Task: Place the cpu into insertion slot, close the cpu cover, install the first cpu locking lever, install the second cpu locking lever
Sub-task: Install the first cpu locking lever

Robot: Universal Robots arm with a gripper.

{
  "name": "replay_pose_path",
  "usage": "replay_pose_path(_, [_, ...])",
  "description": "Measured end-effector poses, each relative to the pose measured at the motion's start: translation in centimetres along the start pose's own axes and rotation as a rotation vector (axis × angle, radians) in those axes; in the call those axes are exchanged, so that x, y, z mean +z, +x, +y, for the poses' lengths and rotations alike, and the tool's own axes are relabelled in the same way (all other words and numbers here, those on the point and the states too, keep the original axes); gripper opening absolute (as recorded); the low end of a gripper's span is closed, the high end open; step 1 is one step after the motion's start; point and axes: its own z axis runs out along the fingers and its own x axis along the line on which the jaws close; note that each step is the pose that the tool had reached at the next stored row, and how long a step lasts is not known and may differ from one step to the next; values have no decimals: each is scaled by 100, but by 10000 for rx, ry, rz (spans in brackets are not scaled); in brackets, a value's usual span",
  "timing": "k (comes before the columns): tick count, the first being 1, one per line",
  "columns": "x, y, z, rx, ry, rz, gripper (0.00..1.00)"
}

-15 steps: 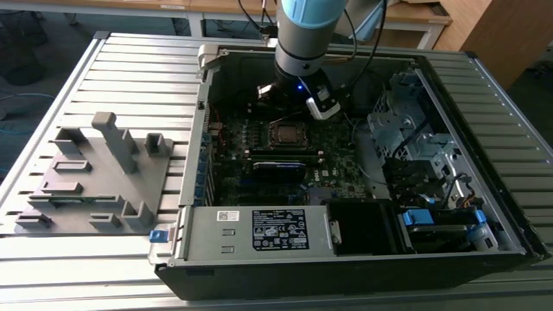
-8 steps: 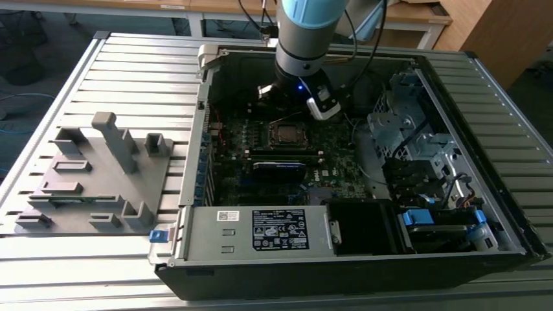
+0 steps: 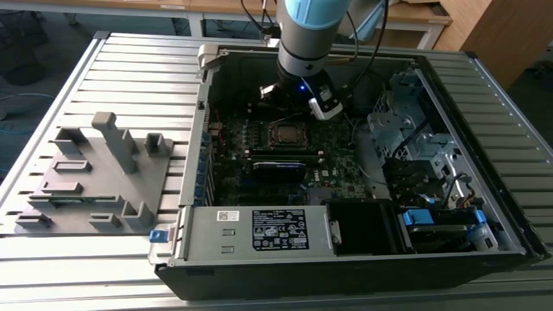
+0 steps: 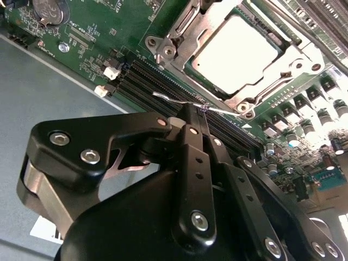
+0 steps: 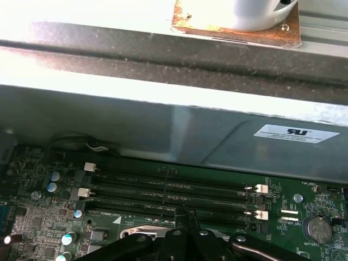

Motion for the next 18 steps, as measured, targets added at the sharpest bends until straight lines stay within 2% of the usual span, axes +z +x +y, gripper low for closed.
replay_pose_path(18, [47,-55,57,2,70,6,10])
